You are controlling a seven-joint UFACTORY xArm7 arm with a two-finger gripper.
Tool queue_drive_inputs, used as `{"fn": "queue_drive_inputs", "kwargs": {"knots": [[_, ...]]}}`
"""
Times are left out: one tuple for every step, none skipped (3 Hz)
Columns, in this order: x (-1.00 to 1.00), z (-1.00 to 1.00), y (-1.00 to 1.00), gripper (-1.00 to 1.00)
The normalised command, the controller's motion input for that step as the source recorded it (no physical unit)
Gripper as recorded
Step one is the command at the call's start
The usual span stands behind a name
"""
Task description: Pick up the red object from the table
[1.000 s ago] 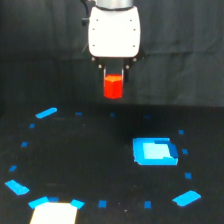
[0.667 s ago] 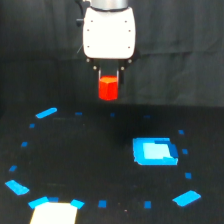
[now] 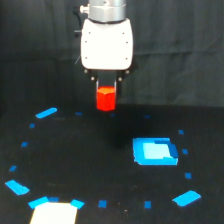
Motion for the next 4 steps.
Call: {"fn": "queue_drive_inputs", "kwargs": {"knots": [[-0.35, -0.38, -0.36, -0.97], [-0.21, -0.17, 0.02, -1.00], [0.12, -0.35, 0.15, -0.63], [-0.10, -0.10, 0.07, -0.86]]}}
